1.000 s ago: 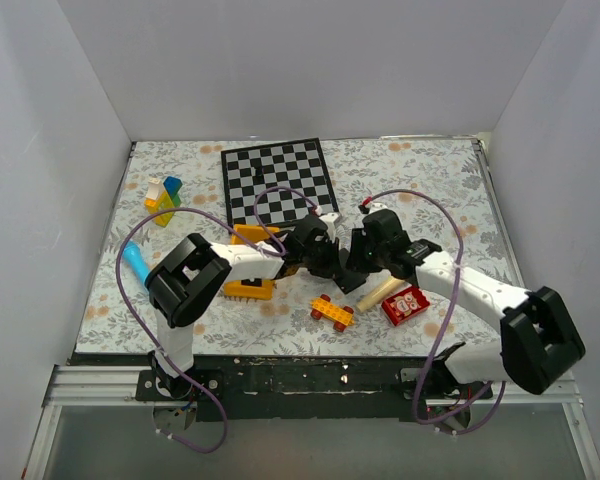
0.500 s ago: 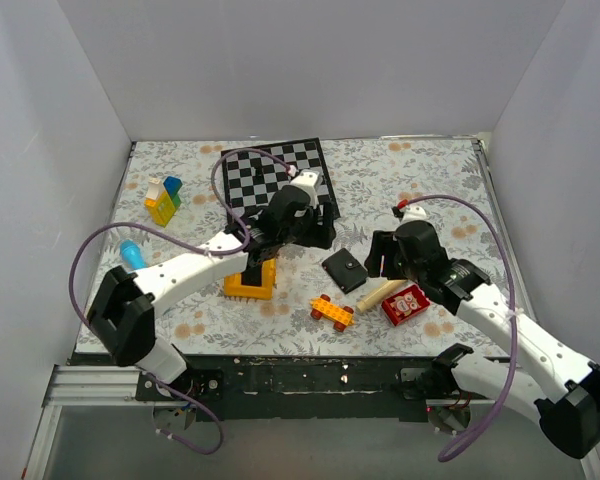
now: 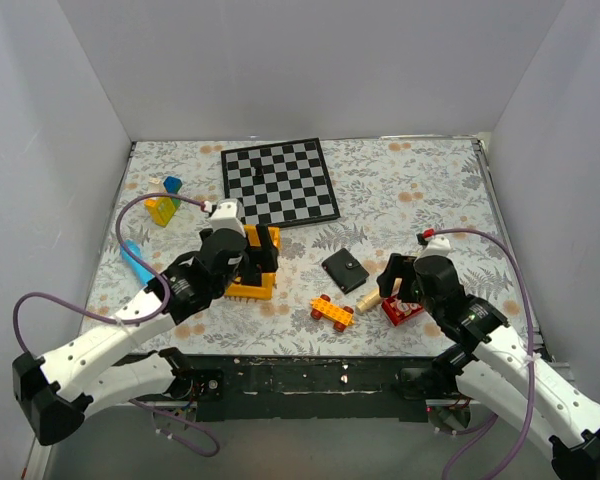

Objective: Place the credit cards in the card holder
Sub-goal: Reset both arms

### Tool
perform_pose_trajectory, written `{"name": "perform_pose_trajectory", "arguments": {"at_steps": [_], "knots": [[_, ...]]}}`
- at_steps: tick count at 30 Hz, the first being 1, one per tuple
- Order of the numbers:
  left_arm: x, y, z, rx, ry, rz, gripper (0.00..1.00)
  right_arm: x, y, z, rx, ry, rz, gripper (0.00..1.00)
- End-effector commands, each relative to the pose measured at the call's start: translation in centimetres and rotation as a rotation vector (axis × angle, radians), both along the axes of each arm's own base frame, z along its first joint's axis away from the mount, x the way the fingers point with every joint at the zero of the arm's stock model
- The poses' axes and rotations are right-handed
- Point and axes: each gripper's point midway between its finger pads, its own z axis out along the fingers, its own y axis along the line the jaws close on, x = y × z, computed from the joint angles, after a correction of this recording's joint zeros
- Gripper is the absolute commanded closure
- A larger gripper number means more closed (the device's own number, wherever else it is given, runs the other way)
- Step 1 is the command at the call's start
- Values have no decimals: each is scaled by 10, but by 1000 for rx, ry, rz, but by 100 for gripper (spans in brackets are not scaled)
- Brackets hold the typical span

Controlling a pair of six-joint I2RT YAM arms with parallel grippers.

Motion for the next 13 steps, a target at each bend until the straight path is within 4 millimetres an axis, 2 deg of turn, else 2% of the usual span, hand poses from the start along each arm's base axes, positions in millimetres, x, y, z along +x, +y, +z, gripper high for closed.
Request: {"name": "perform_pose_trajectory", "arguments": {"at_steps": [1,5,13], "knots": [[-6,32,-4,-3,-15,134,2,15,-1,13,24,-88,-44,9],[-10,45,-8,-1,-20,174,2,14,6,4,1,-85,24,9],[-13,55,-9,13,-25,201,2,22,21,6,50,-208,110,7]]}}
